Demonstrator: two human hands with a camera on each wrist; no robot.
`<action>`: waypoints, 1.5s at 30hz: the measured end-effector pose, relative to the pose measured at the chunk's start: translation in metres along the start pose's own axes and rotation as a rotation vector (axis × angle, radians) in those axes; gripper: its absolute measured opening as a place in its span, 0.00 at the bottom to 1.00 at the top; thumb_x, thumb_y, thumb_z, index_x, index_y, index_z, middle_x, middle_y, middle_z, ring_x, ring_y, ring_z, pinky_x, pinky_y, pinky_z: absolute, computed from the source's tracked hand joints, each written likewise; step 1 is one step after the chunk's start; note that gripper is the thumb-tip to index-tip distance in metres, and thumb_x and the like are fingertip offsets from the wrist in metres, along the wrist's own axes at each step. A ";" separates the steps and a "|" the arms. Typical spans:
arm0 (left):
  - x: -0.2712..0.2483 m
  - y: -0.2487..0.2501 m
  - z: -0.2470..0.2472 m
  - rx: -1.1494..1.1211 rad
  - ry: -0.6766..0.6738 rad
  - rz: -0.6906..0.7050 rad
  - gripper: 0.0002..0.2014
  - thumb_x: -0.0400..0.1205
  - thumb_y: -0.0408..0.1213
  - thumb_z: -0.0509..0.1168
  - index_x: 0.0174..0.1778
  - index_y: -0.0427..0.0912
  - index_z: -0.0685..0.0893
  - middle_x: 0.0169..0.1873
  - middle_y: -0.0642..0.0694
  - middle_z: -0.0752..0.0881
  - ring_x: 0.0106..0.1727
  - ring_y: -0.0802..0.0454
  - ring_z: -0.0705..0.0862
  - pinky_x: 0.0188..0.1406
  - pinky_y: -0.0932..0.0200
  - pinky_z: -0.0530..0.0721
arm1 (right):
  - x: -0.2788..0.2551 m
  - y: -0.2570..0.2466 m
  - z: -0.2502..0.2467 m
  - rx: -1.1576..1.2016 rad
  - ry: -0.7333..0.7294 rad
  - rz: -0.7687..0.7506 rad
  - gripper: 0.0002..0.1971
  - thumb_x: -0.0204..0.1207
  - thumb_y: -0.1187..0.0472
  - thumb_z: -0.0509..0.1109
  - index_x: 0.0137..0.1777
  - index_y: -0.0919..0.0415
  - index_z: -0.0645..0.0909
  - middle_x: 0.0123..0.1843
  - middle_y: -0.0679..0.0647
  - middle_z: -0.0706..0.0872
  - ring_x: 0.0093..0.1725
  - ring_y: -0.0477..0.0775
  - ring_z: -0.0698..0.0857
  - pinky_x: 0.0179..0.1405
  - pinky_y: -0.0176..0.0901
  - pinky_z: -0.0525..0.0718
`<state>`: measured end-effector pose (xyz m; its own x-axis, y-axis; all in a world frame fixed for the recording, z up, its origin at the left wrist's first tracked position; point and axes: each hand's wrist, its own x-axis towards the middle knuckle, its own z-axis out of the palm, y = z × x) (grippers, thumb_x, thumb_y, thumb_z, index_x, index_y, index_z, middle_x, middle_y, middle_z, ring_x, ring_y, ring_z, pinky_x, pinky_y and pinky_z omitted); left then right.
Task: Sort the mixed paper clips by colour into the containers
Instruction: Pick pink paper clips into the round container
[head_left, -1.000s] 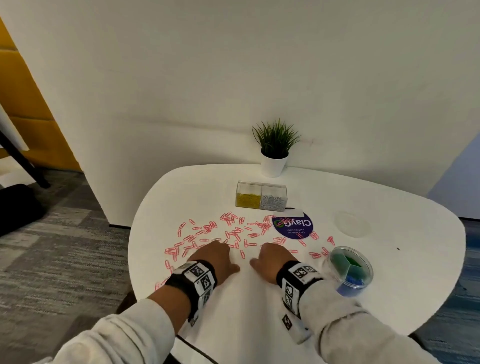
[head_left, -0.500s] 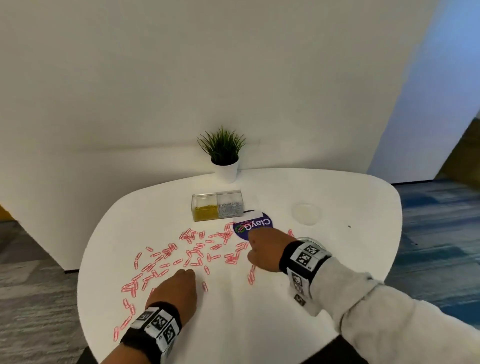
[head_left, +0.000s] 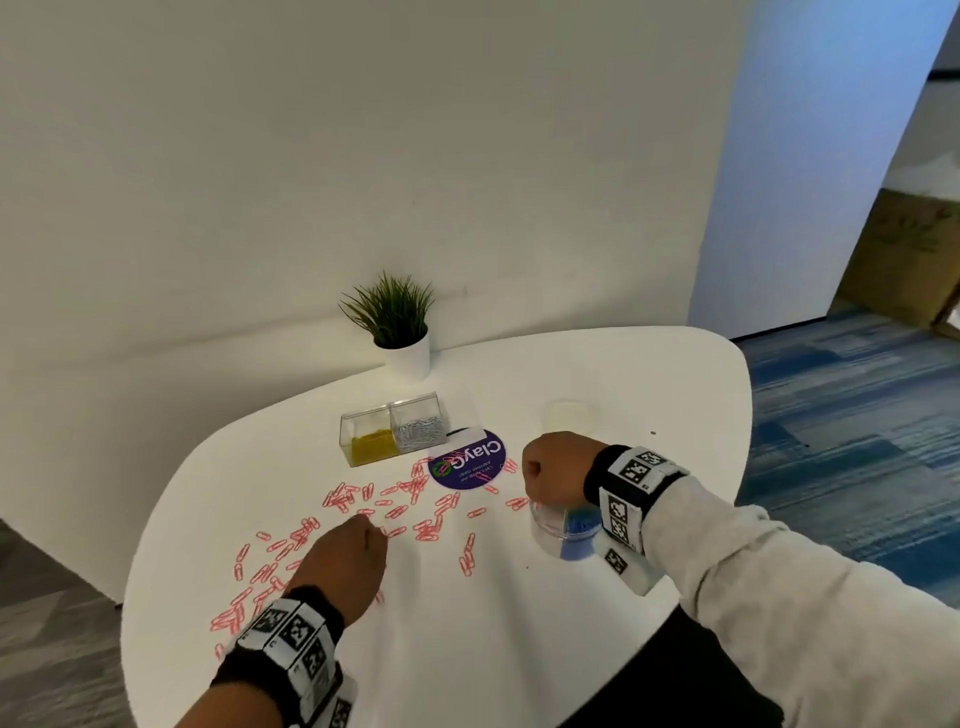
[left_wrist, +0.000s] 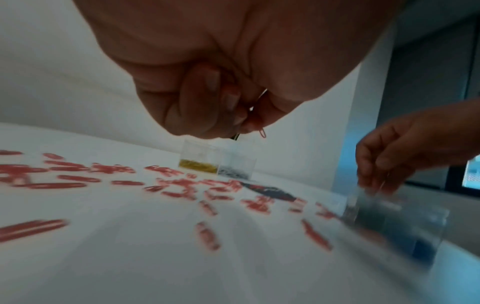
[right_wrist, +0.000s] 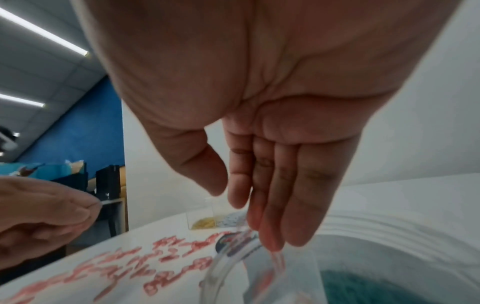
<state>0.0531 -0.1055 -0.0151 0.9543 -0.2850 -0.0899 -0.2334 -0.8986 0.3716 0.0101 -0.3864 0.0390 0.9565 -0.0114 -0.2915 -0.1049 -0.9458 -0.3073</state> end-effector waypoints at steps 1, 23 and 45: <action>0.003 0.008 -0.002 -0.049 -0.014 0.018 0.15 0.90 0.40 0.50 0.37 0.43 0.71 0.33 0.48 0.76 0.37 0.50 0.75 0.38 0.54 0.69 | 0.000 0.004 -0.003 0.044 0.016 0.000 0.07 0.79 0.58 0.64 0.47 0.60 0.82 0.50 0.53 0.87 0.49 0.55 0.84 0.46 0.44 0.81; 0.006 0.155 0.041 0.186 -0.261 0.369 0.15 0.82 0.36 0.62 0.64 0.50 0.82 0.58 0.49 0.86 0.58 0.49 0.84 0.55 0.57 0.82 | 0.002 0.021 0.018 0.046 -0.393 -0.058 0.35 0.63 0.46 0.85 0.70 0.52 0.80 0.64 0.49 0.86 0.60 0.53 0.85 0.64 0.48 0.83; -0.060 -0.163 -0.057 0.332 -0.285 -0.311 0.14 0.76 0.55 0.70 0.55 0.59 0.82 0.54 0.57 0.85 0.51 0.60 0.82 0.54 0.63 0.81 | 0.076 0.079 0.060 -0.236 0.109 0.039 0.16 0.84 0.56 0.60 0.68 0.51 0.82 0.69 0.53 0.79 0.66 0.55 0.79 0.64 0.43 0.77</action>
<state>0.0446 0.0771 -0.0182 0.9100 -0.0263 -0.4137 -0.0380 -0.9991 -0.0202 0.0587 -0.4426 -0.0618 0.9781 -0.0720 -0.1953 -0.0879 -0.9934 -0.0740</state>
